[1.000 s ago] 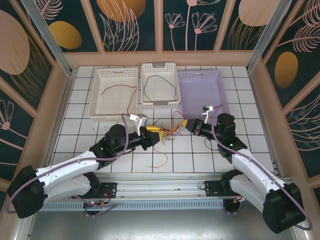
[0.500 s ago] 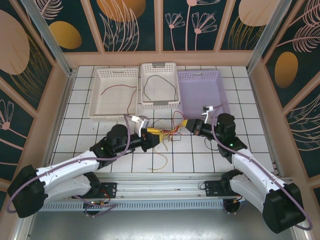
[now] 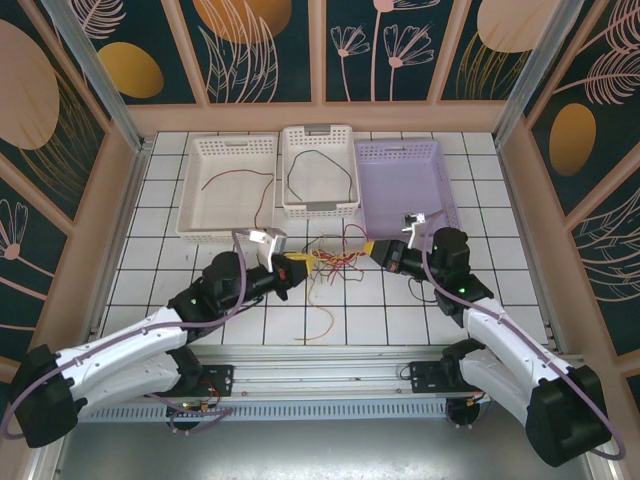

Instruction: Untangle the cables

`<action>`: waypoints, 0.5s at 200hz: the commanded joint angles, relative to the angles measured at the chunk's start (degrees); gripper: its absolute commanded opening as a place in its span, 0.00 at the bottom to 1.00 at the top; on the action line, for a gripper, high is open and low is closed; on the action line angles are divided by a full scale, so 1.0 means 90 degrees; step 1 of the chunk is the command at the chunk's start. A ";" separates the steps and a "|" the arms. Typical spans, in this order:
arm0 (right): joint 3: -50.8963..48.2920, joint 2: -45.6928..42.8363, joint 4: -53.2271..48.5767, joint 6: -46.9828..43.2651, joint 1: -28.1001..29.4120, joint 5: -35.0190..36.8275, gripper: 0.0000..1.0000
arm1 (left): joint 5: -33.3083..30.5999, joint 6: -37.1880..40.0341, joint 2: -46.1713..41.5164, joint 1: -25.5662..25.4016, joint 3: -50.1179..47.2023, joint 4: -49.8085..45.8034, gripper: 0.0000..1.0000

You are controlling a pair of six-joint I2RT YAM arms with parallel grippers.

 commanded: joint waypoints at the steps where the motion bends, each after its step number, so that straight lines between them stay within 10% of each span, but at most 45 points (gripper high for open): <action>1: -0.0156 0.0052 -0.0084 -0.0280 0.0000 0.0332 0.00 | -0.0640 0.0131 -0.0437 -0.0012 0.0096 0.0000 0.00; 42: -0.0286 0.0194 -0.0063 -0.0372 -0.0007 0.0426 0.00 | -0.1277 0.0113 -0.1109 -0.0008 -0.0012 -0.0134 0.00; 77: -0.0275 0.0151 0.0149 -0.0291 -0.0003 0.0260 0.00 | -0.0301 0.0071 -0.0548 -0.0012 0.0162 -0.0264 0.00; 100: -0.0172 0.0142 0.0055 -0.0345 -0.0007 0.0279 0.00 | 0.0179 0.0020 -0.0133 -0.0014 0.0191 -0.0351 0.36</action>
